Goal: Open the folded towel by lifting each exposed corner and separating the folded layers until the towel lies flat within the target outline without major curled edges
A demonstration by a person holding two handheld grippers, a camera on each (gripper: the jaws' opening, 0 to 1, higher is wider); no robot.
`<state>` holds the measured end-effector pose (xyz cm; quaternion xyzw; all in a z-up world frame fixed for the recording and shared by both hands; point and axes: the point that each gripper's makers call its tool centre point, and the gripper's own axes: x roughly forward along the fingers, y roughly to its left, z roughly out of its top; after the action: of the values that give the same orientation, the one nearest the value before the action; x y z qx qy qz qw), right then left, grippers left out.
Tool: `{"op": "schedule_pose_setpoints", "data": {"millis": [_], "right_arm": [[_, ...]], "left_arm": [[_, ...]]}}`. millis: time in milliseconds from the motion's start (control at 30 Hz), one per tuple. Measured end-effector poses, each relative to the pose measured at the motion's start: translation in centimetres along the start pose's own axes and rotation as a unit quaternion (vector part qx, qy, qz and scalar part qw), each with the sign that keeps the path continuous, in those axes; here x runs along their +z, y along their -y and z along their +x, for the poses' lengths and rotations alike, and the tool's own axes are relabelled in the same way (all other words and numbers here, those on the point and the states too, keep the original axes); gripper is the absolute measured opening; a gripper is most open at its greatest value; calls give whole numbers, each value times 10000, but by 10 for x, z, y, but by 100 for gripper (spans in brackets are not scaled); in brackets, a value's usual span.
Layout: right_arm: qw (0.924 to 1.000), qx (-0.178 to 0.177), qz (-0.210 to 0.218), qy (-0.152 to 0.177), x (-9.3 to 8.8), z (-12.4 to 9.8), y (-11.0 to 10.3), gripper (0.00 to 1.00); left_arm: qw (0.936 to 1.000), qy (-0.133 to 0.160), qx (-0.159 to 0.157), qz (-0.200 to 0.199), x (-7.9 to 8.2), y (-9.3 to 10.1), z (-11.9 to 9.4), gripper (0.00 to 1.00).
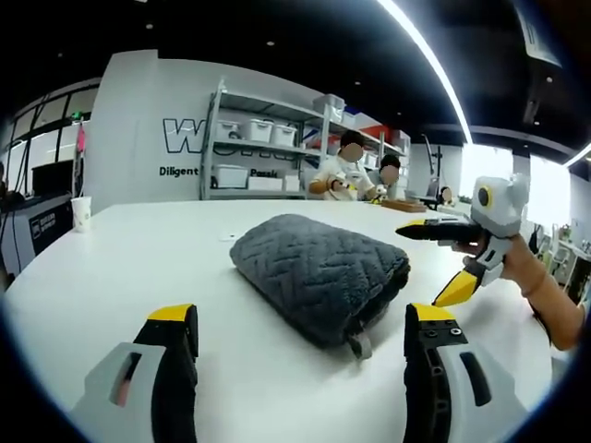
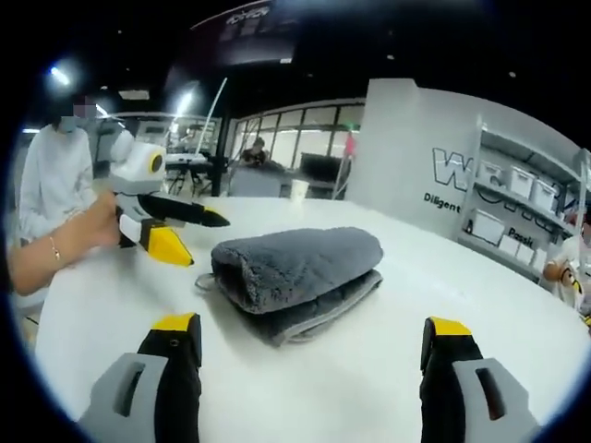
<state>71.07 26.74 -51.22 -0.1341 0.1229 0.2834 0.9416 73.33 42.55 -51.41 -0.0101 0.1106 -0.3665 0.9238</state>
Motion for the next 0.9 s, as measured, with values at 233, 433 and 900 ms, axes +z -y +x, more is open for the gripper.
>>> {"op": "schedule_pose_setpoints", "data": {"millis": [233, 433, 900], "right_arm": [[9999, -2, 122, 33, 0, -1, 3, 99], [10000, -42, 69, -14, -1, -1, 4, 99], [9998, -76, 143, 96, 3, -4, 6, 99]], "left_arm": [[9999, -2, 31, 111, 0, 2, -1, 93], [9994, -55, 74, 319, -1, 5, 1, 93], [9914, 451, 162, 1215, 18, 27, 1, 80]]}}
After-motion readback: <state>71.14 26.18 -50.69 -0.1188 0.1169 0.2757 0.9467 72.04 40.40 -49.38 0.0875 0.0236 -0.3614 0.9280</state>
